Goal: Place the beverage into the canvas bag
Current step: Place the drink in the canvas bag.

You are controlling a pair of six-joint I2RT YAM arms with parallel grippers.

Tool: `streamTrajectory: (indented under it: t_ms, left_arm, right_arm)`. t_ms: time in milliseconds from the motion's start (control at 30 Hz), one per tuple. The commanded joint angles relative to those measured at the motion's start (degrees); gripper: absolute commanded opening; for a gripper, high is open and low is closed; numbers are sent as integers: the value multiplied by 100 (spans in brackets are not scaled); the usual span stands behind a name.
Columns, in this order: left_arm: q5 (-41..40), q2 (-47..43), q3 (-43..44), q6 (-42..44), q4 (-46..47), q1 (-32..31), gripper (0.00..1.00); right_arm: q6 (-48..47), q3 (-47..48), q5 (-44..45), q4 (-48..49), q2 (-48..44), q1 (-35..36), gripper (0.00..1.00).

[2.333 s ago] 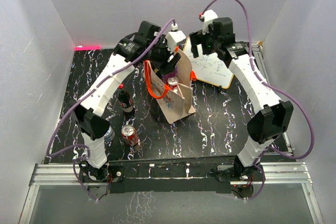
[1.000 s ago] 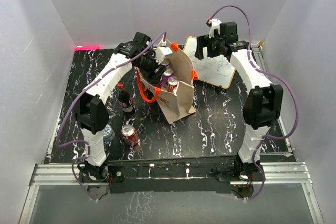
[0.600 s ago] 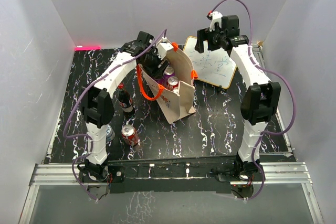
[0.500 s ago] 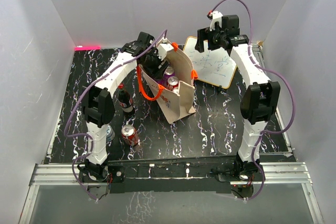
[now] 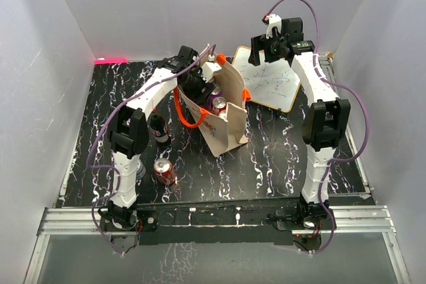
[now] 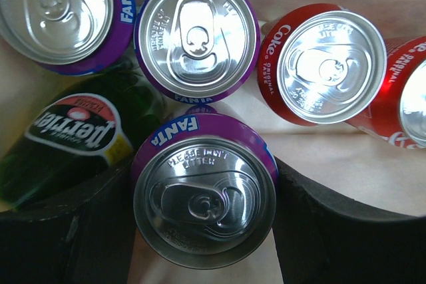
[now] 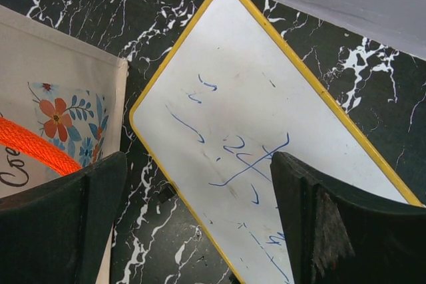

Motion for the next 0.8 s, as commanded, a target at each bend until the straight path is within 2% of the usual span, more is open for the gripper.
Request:
streamTrajectory:
  t_ms: [0, 167, 533, 767]
  left_arm:
    - [-114, -169, -253, 463, 697, 122, 0]
    - [-25, -128, -455, 499, 801, 122, 0]
    - [-250, -170, -900, 468, 860, 121, 18]
    - [-424, -63, -857, 271, 856, 126, 42]
  right_arm:
    - [-168, 273, -118, -3, -31, -57, 93]
    - [-185, 204, -101, -32, -50, -89, 93]
    - [-129, 271, -118, -117, 22, -87, 93]
    - [-144, 411, -145, -129, 87, -87, 93]
